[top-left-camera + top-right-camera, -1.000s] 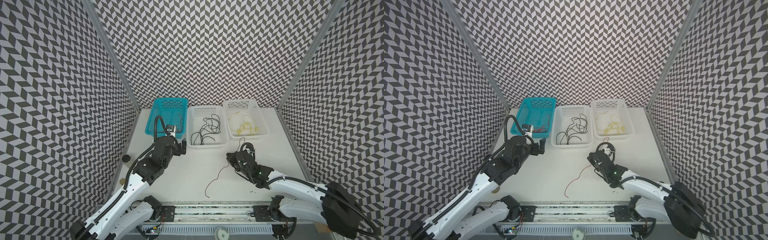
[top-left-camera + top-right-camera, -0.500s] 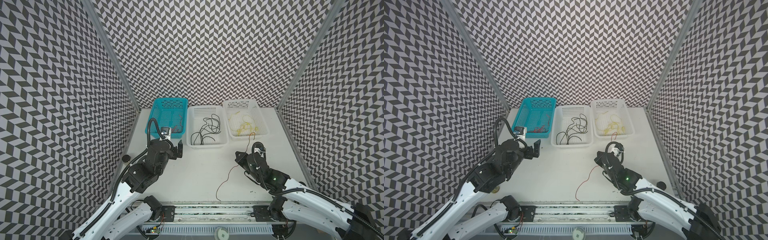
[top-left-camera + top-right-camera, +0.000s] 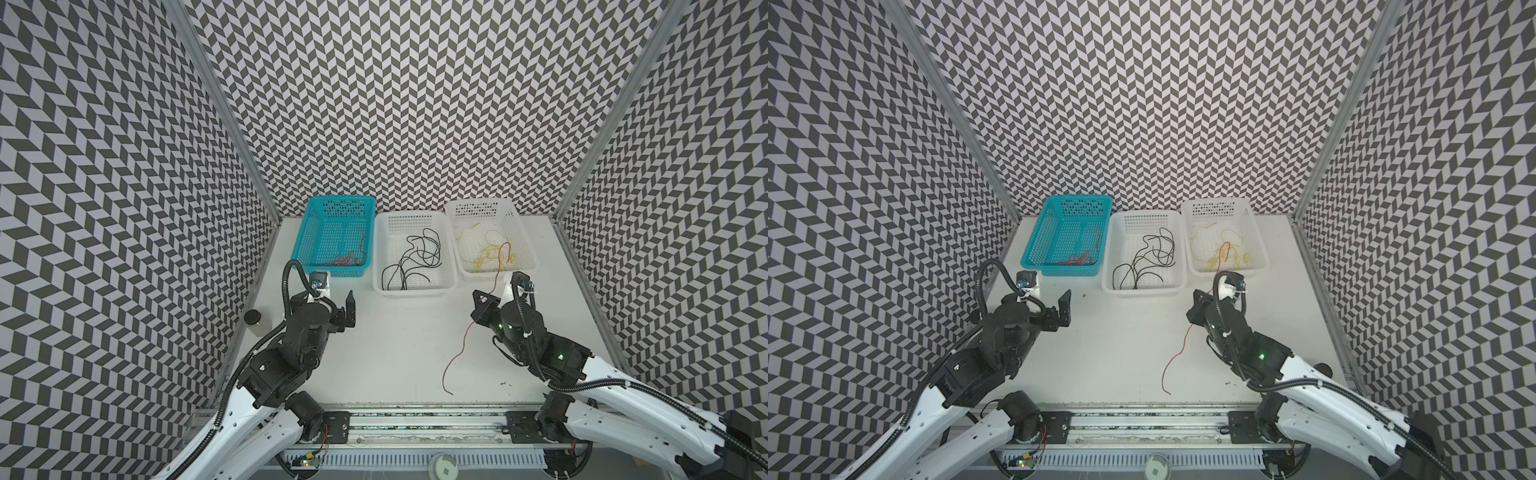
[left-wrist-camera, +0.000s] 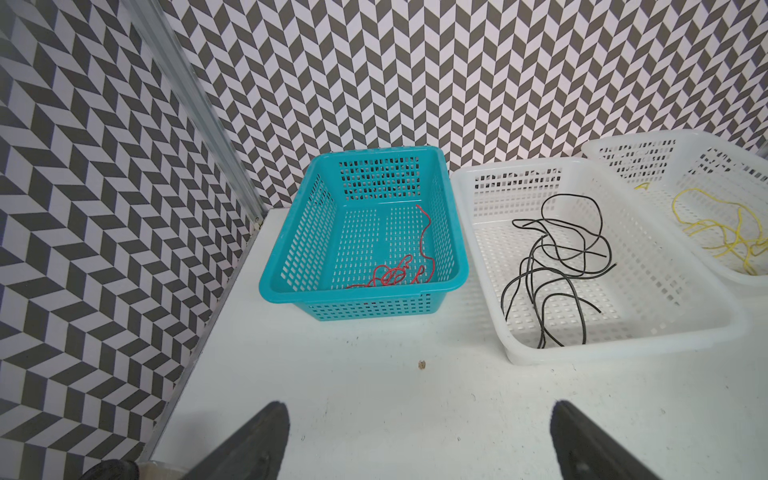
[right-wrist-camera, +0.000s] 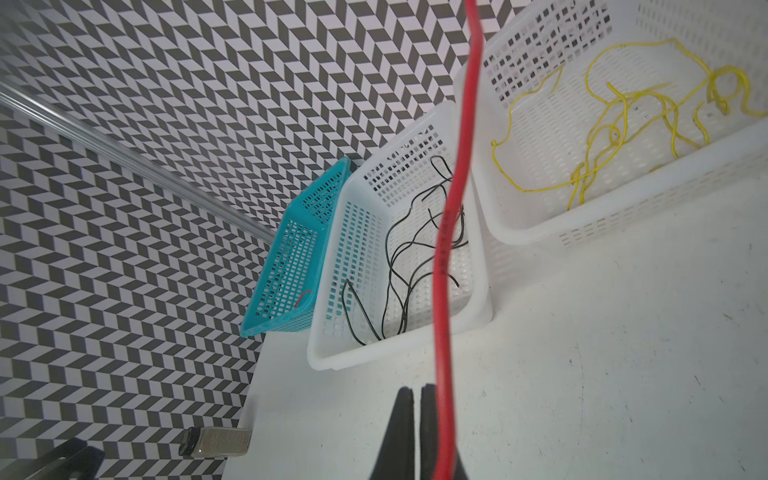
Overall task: Untangle the cables
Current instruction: 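Carry the red wire with the right gripper over to the teal basket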
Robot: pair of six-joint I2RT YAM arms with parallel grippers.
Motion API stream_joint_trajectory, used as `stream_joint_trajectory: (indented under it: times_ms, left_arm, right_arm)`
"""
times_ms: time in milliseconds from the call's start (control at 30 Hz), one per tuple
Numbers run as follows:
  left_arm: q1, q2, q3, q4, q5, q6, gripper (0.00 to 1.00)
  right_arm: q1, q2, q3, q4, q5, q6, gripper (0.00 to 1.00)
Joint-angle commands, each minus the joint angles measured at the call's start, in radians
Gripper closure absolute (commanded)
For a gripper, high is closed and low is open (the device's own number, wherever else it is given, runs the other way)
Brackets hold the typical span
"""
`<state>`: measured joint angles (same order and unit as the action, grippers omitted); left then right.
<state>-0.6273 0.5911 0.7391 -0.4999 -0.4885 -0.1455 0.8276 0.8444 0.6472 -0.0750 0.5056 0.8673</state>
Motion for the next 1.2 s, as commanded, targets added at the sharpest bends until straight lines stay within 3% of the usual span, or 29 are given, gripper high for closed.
stream_joint_trajectory:
  times_ms: [0,400,767,867,1033,1167]
  left_arm:
    - [0.0,-0.003,-0.001,0.022,-0.035,0.008,0.0]
    - [0.004,-0.095,-0.049,0.077,-0.096,0.048,0.0]
    - [0.017,-0.096,-0.056,0.089,-0.09,0.05,0.0]
    - [0.017,-0.093,-0.055,0.089,-0.094,0.052,0.0]
    - [0.018,-0.102,-0.061,0.096,-0.105,0.055,0.0]
    - [0.019,-0.098,-0.063,0.097,-0.103,0.058,0.0]
  right_arm:
    - [0.007,0.019,0.056,0.085,0.018,-0.127,1.0]
    - [0.008,0.289,0.348,0.156,-0.15,-0.39,1.0]
    - [0.011,0.592,0.603,0.444,-0.252,-0.668,1.0]
    - [0.011,0.691,0.675,0.529,-0.301,-0.713,1.0]
    - [0.003,0.872,0.88,0.515,-0.451,-0.741,1.0]
    - [-0.012,1.035,1.028,0.544,-0.501,-0.726,1.0]
